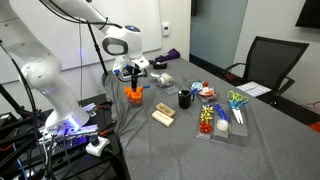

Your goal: Take the orange stuff out of the clear box

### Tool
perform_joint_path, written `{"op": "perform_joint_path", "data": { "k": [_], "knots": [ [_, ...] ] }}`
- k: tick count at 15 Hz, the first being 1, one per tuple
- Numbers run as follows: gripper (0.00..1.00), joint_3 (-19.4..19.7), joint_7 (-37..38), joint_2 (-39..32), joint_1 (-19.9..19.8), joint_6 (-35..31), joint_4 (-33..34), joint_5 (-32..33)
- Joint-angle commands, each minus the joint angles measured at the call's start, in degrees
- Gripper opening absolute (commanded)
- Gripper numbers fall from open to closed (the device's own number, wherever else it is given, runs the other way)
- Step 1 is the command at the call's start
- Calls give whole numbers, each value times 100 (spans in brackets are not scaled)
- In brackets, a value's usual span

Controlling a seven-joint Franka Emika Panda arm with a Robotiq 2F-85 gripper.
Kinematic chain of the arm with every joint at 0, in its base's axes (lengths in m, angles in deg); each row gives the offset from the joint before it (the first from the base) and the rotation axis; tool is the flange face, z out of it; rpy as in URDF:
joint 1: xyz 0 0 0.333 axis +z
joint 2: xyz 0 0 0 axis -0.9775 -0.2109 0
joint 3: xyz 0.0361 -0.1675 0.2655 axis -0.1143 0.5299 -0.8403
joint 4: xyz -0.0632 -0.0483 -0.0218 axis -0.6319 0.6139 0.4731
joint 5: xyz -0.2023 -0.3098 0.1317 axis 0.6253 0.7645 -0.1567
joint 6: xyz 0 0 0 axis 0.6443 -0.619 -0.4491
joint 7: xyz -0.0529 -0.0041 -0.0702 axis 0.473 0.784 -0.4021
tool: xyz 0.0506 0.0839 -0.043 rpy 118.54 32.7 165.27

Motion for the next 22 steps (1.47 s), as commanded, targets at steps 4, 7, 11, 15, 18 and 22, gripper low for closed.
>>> {"op": "perform_joint_path", "data": {
  "k": [4, 7, 11, 15, 18, 22],
  "knots": [
    [100, -40, -13, -325, 25, -556, -165, -117],
    [100, -51, -28, -523, 34, -798, -217, -139],
    [100, -55, -142, -749, 65, -906, -244, -371],
    [94, -91, -306, -900, 114, -1012, -231, -872],
    [93, -120, -542, -961, 159, -1206, -238, -1372],
    [72, -202, -918, -1077, 198, -1557, -236, -2005]
  ]
}}
